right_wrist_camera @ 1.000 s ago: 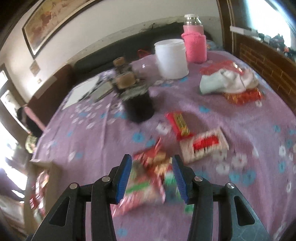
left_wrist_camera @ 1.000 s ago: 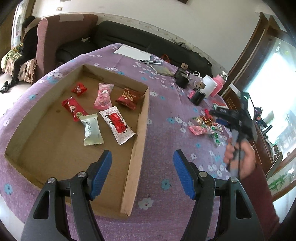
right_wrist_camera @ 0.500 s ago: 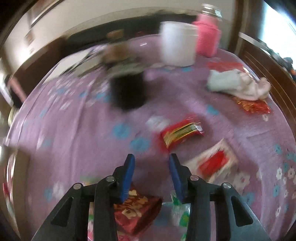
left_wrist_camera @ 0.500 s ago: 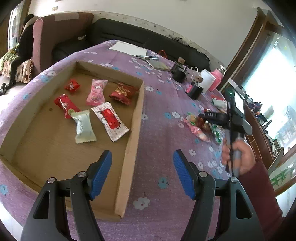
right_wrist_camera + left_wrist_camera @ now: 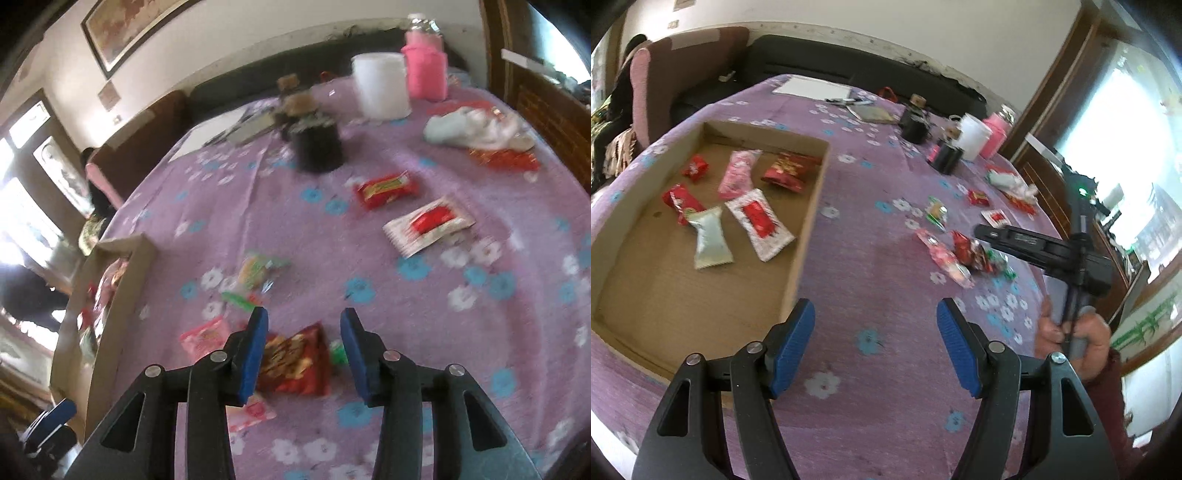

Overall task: Organize snacks
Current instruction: 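Move the right tool to the red packet with gold print and grasp it, then grasp the pink candy bar with the left tool while the right tool holds the red packet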

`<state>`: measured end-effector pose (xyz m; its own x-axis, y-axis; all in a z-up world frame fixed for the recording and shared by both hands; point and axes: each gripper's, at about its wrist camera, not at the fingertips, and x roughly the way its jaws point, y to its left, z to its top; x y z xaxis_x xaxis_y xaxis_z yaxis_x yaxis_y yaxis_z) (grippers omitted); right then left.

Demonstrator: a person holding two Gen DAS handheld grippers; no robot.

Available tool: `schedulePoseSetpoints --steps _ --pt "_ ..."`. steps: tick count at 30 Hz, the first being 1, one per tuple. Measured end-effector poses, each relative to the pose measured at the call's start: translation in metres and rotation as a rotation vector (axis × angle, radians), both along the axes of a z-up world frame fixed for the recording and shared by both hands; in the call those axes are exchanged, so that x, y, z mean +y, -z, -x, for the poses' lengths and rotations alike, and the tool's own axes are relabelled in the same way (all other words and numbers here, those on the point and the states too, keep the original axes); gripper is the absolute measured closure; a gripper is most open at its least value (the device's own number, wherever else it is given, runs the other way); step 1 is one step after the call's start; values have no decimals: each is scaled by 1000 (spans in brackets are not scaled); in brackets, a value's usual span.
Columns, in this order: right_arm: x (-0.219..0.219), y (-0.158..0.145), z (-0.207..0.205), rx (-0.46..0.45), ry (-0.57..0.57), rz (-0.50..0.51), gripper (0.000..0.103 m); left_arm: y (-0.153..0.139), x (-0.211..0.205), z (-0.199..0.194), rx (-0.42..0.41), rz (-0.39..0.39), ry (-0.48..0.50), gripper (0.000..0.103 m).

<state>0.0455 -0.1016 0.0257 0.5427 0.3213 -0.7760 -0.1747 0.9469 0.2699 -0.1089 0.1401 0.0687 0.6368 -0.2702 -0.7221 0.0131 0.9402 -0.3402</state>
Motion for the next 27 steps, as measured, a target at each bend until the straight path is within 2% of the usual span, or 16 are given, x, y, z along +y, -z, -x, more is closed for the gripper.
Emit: schedulePoseSetpoints --steps 3,5,8,10,14,16,22,24,27 --pt "8 10 -2 -14 -19 -13 58 -1 -10 -1 2 -20 9 35" --pt "12 12 -2 -26 -25 -23 47 -1 -17 -3 3 -26 11 35" --pt "16 18 -4 -26 -28 15 43 2 -30 -10 10 -37 23 35" --pt "19 19 0 -32 -56 60 48 5 -38 -16 19 -45 33 35" --pt "13 16 5 -5 -45 91 49 8 -47 -33 40 -39 30 35" --pt "2 14 4 15 -21 53 49 10 -52 -46 46 -27 28 35" --pt "-41 7 1 23 35 -192 49 31 -81 -89 105 -14 56 35" --pt "-49 4 2 3 59 -219 49 39 -90 -100 122 -13 65 35" --pt "-56 -1 3 -31 89 -209 49 47 -106 -111 125 -59 79 35"
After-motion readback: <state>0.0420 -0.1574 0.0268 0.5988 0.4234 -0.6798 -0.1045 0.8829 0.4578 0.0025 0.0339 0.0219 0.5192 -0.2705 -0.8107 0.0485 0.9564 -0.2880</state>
